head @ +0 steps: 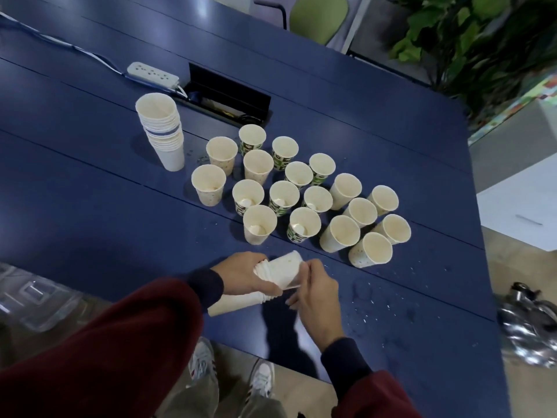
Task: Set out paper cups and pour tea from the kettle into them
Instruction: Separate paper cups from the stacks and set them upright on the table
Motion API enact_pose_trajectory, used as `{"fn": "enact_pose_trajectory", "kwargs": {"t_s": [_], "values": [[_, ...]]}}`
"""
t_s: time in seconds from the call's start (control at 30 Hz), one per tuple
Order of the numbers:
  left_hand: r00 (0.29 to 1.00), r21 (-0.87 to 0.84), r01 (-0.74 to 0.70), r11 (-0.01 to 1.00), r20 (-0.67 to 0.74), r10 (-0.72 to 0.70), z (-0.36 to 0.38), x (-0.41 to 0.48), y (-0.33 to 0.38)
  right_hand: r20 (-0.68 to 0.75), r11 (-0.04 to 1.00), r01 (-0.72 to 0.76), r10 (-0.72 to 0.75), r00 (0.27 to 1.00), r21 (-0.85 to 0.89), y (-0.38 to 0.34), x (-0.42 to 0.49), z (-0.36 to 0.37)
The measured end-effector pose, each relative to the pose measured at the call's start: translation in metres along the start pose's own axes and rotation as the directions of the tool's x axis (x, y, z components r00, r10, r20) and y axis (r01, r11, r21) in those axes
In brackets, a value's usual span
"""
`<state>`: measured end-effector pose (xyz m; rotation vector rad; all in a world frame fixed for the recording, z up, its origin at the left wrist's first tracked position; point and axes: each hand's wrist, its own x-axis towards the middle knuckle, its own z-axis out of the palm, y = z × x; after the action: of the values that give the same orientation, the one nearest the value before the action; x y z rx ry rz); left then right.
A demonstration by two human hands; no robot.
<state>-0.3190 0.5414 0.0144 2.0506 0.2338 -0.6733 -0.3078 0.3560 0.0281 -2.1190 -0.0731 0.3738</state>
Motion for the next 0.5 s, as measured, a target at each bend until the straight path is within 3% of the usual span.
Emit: {"fn": "enact_pose_trajectory", "kwargs": {"t_s": [0.1,0.2,0.33,0.5], "values": [[0.996,0.014,0.083,0.996,-0.019,-0.083,0.011,-0.001,0.006,-0.119,0.978,0.118,-0.14,0.983,-0.175,0.021,0.005,-0.035],[0.992,0.005,0.117,0.993,-0.036,-0.117,0.023,-0.003,0.013,-0.098,0.924,0.189,-0.234,0.967,-0.334,0.035,0.002,-0.055],[0.996,-0.015,0.077,0.997,-0.047,-0.077,0.047,-0.001,0.027,-0.024,0.851,0.208,-0.25,0.968,-0.482,0.048,-0.003,-0.068],[0.984,-0.097,0.048,0.994,-0.164,-0.063,0.062,-0.01,0.033,0.023,0.827,0.229,-0.253,0.967,-0.513,0.049,-0.007,-0.072]]}}
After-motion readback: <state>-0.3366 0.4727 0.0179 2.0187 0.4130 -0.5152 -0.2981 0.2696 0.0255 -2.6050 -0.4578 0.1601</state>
